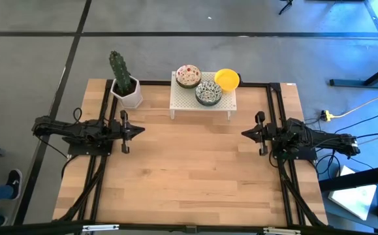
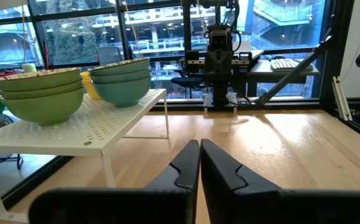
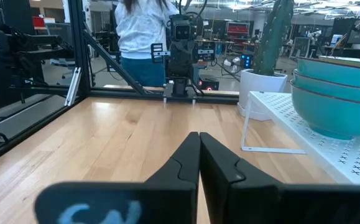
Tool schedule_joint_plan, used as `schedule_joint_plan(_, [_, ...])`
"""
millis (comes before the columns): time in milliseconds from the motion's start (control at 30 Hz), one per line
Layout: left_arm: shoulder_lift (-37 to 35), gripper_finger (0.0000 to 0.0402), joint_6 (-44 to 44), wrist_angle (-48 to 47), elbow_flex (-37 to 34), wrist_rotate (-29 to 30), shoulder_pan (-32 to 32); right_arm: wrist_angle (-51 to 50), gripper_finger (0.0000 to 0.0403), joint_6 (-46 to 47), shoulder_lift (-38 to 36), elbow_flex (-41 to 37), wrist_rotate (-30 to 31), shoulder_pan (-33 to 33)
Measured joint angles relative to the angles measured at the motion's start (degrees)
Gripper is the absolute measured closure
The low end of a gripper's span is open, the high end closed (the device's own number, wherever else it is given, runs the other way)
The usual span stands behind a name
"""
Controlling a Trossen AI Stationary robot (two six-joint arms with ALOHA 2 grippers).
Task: Pick & Place Mini bowls
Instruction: Return to Home Position
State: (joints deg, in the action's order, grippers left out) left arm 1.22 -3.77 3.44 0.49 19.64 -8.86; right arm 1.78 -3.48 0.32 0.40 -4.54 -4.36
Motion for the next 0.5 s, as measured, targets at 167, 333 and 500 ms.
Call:
schedule_joint_plan(167, [-0.01,0.039,0.0,0.0,0.0,0.0,0.0,0.0,0.0391,0.0,-0.02,0.0,0.0,0.0])
schedule_joint_plan(333, [0.0,0.0394,0.0,0.0,0.0,-0.01,0.0,0.0,0.0391,-0.01,-0.02,0.0,0.0,0.0])
schedule_joint_plan(500, [0.02,0.0389,0.0,0.0,0.0,0.0,0.0,0.0,0.0391,-0.01,-0.02,0.0,0.0,0.0])
